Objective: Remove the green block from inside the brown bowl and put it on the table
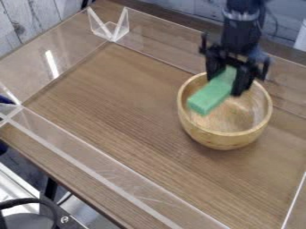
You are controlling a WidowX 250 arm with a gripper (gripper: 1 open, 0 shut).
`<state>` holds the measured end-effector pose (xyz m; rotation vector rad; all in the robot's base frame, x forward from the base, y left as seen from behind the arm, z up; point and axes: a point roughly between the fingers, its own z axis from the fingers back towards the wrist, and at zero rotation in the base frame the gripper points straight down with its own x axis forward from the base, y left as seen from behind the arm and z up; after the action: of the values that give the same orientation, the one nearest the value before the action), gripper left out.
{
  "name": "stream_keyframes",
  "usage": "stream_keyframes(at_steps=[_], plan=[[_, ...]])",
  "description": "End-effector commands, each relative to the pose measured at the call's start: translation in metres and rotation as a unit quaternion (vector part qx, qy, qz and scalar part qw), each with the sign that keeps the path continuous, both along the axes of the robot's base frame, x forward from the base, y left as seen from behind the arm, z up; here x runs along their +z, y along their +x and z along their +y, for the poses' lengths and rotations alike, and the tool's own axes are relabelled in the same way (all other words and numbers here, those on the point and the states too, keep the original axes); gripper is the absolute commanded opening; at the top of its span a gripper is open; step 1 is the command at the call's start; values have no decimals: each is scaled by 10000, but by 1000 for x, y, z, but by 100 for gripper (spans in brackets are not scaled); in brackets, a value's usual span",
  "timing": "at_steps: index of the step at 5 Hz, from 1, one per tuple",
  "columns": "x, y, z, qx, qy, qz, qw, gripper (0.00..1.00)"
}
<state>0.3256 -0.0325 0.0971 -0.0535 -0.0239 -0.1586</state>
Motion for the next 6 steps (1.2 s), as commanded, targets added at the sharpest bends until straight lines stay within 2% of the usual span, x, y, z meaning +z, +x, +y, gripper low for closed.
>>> stream_keyframes(at_steps=[1, 2, 3, 4, 6], plan=[[33, -2, 27, 318, 3, -401, 9987, 0], [31, -13, 61, 575, 52, -334, 9978, 0], [22, -29, 77, 668, 177, -195, 9974, 0], [1, -38, 93, 716, 328, -71, 9969, 0], [-37, -59, 124, 871, 495, 138, 9949, 0]])
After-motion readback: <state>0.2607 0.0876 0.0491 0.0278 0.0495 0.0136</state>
